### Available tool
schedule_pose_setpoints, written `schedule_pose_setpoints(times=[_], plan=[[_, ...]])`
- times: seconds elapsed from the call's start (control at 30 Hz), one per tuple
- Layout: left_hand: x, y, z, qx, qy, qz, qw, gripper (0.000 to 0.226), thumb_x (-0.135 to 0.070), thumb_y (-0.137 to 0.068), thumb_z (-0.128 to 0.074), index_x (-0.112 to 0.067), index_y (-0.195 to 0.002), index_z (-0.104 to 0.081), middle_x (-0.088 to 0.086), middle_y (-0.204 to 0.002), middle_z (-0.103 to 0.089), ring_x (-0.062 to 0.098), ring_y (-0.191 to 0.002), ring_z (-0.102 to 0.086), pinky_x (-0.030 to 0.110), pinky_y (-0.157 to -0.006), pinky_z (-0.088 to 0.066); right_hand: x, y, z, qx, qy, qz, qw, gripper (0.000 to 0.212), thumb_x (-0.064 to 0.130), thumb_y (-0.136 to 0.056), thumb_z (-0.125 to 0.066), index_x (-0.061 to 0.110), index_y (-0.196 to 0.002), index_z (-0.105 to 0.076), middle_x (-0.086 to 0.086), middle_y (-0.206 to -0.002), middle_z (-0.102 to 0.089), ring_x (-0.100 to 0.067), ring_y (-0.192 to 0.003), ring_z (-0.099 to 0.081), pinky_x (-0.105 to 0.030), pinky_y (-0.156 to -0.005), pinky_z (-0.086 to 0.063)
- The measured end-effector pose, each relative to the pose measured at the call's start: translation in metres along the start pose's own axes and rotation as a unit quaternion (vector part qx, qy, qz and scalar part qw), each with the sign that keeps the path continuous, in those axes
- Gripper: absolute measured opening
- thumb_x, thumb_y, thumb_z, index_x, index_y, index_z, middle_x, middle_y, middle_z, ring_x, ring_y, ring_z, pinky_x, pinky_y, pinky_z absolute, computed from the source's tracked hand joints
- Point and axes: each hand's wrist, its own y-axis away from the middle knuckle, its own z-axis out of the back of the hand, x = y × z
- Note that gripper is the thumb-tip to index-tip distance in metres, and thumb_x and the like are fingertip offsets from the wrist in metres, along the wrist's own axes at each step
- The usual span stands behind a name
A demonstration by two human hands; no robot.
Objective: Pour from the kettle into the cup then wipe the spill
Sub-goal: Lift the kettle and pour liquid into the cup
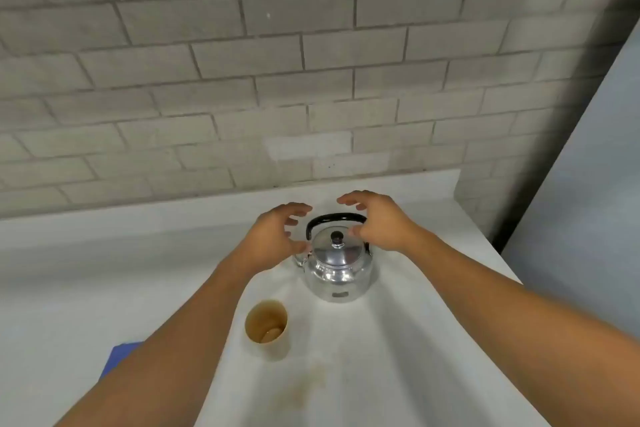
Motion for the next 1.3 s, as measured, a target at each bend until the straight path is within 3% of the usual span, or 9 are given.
schedule_pose_setpoints(times=[0.1,0.23,0.37,0.47,0.7,0.87,1.0,1.2,1.3], plan=[[-0.002,-0.016,-0.002,0.005,0.011,0.023,1.0,0.073,-0.011,-0.073,-0.094,-0.032,-0.135,-0.062,-0.01,-0.125,-0.067,0.01,-0.112,-0.065,0.02,-0.089,-0.055,0.0,-0.014,-0.002,0.024,0.022,0.0,0.999,0.064,0.004,-0.079,-0.075,0.031,-0.135,-0.06,0.007,-0.132,-0.061,-0.013,-0.111,-0.058,-0.01,-0.078,-0.042],[-0.003,-0.031,-0.01,0.006,-0.016,0.022,1.0,0.06,-0.003,-0.074,-0.088,-0.028,-0.126,-0.068,-0.007,-0.112,-0.075,0.004,-0.102,-0.069,0.003,-0.072,-0.051,-0.007,-0.026,-0.004,0.038,0.034,-0.013,0.999,0.052,0.003,-0.079,-0.077,0.025,-0.125,-0.069,0.005,-0.114,-0.067,-0.015,-0.094,-0.062,-0.009,-0.067,-0.042],[-0.004,-0.037,-0.014,-0.001,-0.068,0.008,0.998,0.034,-0.006,-0.079,-0.082,-0.025,-0.106,-0.079,-0.004,-0.099,-0.08,0.016,-0.098,-0.073,0.026,-0.087,-0.057,-0.009,-0.031,-0.005,0.051,0.032,-0.02,0.998,0.031,0.017,-0.08,-0.082,0.025,-0.109,-0.077,0.006,-0.089,-0.074,-0.012,-0.078,-0.067,-0.016,-0.061,-0.045],[-0.001,-0.038,-0.014,-0.004,-0.065,0.015,0.998,0.025,-0.009,-0.081,-0.084,-0.024,-0.101,-0.08,-0.003,-0.096,-0.081,0.016,-0.096,-0.074,0.013,-0.08,-0.051,-0.009,-0.03,-0.005,0.042,0.012,-0.031,0.999,0.023,0.026,-0.078,-0.085,0.031,-0.1,-0.08,0.014,-0.066,-0.072,-0.003,-0.06,-0.064,-0.015,-0.055,-0.046],[-0.002,-0.038,-0.013,0.001,-0.072,0.008,0.997,0.026,-0.009,-0.082,-0.085,-0.02,-0.105,-0.08,-0.003,-0.096,-0.08,0.012,-0.091,-0.071,0.011,-0.077,-0.047,-0.005,-0.022,-0.007,0.011,-0.09,-0.023,0.996,0.015,0.027,-0.08,-0.086,0.04,-0.087,-0.08,0.011,-0.089,-0.081,-0.011,-0.087,-0.074,-0.029,-0.088,-0.058],[-0.007,-0.032,-0.006,-0.002,-0.064,-0.008,0.998,0.026,-0.008,-0.083,-0.084,-0.02,-0.105,-0.079,-0.008,-0.092,-0.077,0.007,-0.088,-0.07,0.008,-0.075,-0.045,0.004,-0.009,-0.012,-0.017,-0.106,-0.009,0.994,0.012,0.028,-0.086,-0.079,0.039,-0.089,-0.078,0.019,-0.083,-0.078,0.004,-0.078,-0.069,-0.008,-0.067,-0.048],[-0.017,-0.023,0.007,-0.011,-0.025,-0.02,0.999,0.03,-0.006,-0.083,-0.084,-0.025,-0.105,-0.079,-0.02,-0.086,-0.074,-0.012,-0.079,-0.069,-0.001,-0.071,-0.046,0.016,0.0,-0.01,-0.06,-0.129,-0.004,0.99,0.008,0.031,-0.088,-0.077,0.036,-0.093,-0.078,0.013,-0.086,-0.078,-0.003,-0.085,-0.071,-0.013,-0.072,-0.053],[-0.011,0.027,0.03,-0.099,0.043,-0.06,0.992,0.038,-0.014,-0.084,-0.087,-0.025,-0.119,-0.074,-0.011,-0.121,-0.073,0.0,-0.109,-0.068,0.012,-0.094,-0.054,0.032,0.021,0.0,-0.082,-0.137,0.004,0.987,0.011,0.031,-0.088,-0.078,0.036,-0.097,-0.078,0.015,-0.093,-0.078,0.003,-0.09,-0.068,-0.004,-0.072,-0.047],[0.007,0.064,0.034,-0.078,0.083,-0.033,0.993,0.05,-0.029,-0.077,-0.091,-0.027,-0.123,-0.072,-0.013,-0.125,-0.072,-0.001,-0.116,-0.067,0.019,-0.103,-0.051,0.038,0.032,0.004,-0.086,-0.142,0.009,0.986,0.011,0.03,-0.087,-0.079,0.033,-0.098,-0.079,0.013,-0.092,-0.079,0.003,-0.09,-0.069,-0.002,-0.071,-0.048]])
